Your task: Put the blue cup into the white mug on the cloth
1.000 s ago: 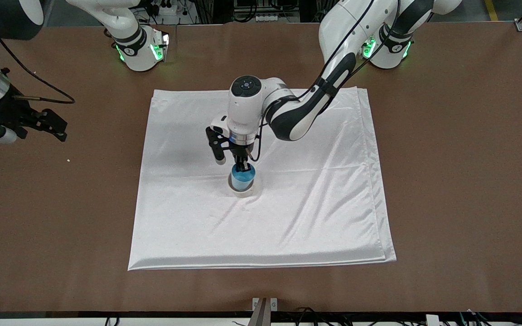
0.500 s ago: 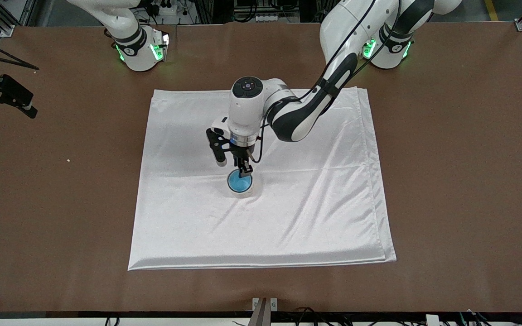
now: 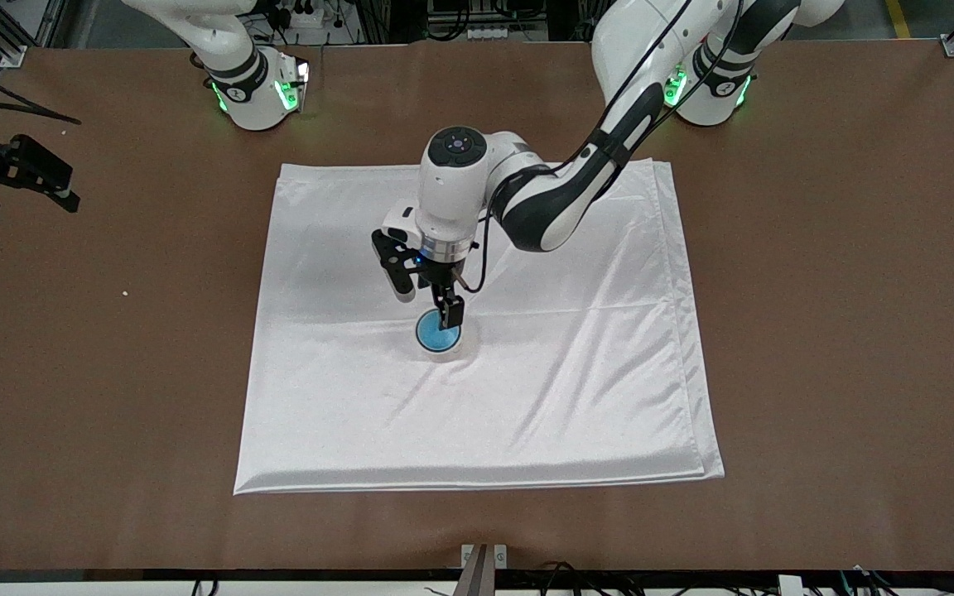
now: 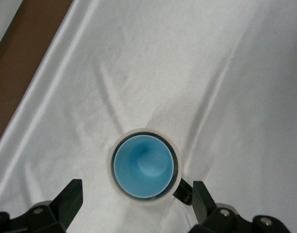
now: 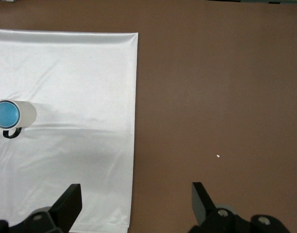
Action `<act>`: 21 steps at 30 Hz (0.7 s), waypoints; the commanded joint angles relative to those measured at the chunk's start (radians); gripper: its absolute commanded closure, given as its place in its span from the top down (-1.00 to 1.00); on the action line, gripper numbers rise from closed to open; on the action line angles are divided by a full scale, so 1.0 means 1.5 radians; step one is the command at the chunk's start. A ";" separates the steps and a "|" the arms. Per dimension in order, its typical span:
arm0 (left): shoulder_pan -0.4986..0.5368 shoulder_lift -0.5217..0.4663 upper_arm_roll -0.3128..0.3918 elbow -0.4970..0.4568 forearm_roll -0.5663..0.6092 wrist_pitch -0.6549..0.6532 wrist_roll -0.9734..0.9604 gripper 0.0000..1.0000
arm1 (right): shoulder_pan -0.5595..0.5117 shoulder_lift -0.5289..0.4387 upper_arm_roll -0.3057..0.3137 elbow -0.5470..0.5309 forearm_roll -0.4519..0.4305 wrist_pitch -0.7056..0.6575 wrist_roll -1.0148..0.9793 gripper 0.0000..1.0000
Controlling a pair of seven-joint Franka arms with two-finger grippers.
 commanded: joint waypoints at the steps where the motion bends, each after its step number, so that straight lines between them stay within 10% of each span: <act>1: -0.002 -0.089 0.003 -0.027 -0.015 -0.095 -0.041 1.00 | -0.010 0.007 0.003 0.019 0.009 -0.015 -0.009 1.00; 21: 0.089 -0.426 0.002 -0.256 -0.108 -0.211 -0.192 1.00 | -0.029 0.007 0.000 0.012 0.006 -0.025 0.013 1.00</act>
